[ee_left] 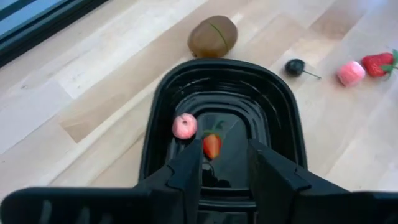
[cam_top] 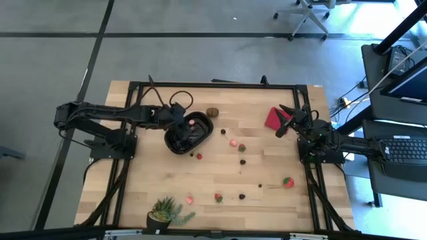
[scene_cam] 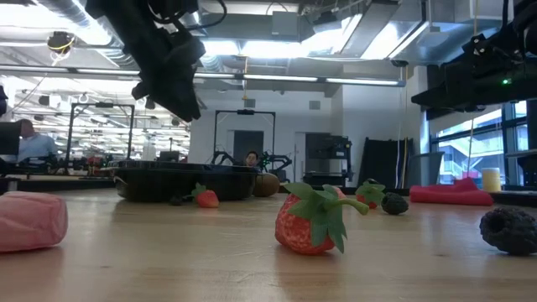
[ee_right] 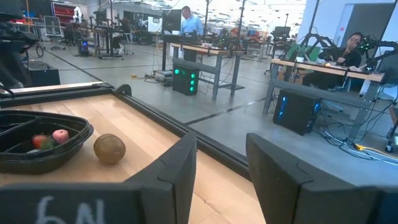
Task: Pick and placing Produce into tupperware
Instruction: Put the pink peach into the black bin
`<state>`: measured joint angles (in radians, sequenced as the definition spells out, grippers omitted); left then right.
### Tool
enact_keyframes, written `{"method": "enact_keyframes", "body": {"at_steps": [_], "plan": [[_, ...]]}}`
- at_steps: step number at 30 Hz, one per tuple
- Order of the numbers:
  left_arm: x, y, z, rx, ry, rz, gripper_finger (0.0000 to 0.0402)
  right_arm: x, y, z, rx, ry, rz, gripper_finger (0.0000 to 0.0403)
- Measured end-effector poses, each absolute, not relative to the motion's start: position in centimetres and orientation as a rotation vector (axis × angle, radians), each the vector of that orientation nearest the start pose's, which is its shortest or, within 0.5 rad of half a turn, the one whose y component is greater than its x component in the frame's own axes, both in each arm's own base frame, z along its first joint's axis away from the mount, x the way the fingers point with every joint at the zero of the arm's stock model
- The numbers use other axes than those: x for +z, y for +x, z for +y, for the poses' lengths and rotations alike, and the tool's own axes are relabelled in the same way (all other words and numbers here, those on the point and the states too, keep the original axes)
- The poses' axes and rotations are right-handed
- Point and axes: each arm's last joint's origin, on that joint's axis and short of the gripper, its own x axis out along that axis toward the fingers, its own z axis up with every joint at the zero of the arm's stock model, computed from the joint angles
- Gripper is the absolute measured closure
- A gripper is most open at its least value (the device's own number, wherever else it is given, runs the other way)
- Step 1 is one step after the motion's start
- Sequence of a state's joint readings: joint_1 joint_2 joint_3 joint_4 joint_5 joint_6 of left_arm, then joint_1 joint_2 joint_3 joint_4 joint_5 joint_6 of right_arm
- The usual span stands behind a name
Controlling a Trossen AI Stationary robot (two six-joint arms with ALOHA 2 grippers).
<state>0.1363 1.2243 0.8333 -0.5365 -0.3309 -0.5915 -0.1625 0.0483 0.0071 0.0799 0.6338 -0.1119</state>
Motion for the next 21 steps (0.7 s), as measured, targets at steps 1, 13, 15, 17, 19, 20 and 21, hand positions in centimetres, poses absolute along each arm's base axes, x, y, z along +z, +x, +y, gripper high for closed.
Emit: {"method": "enact_keyframes", "body": {"at_steps": [1, 13, 15, 17, 19, 20, 21], "plan": [[23.8, 23.3, 4.3, 0.696, -0.449, 0.771, 0.0291, 17.0, 9.1, -3.2, -0.798, -0.097, 0.006, 0.026], [24.4, 24.0, 4.2, 0.638, -0.272, 0.722, 0.0319, 16.9, 9.1, -3.2, -0.798, -0.098, 0.007, 0.026], [24.5, 24.2, 4.0, 0.619, -0.253, 0.713, 0.0325, 17.0, 9.1, -3.2, -0.798, -0.098, 0.006, 0.026], [24.6, 24.2, 3.7, 0.614, -0.239, 0.707, 0.0329, 17.0, 9.1, -3.2, -0.798, -0.098, 0.007, 0.026], [24.8, 24.1, 3.3, 0.613, -0.228, 0.695, 0.0334, 17.0, 9.1, -3.2, -0.798, -0.098, 0.007, 0.026], [24.9, 24.0, 3.1, 0.604, -0.226, 0.691, 0.0336, 16.9, 9.1, -3.2, -0.798, -0.098, 0.007, 0.026], [25.1, 23.9, 2.8, 0.59, -0.225, 0.692, 0.0338, 17.0, 9.1, -3.2, -0.798, -0.098, 0.007, 0.026]]}}
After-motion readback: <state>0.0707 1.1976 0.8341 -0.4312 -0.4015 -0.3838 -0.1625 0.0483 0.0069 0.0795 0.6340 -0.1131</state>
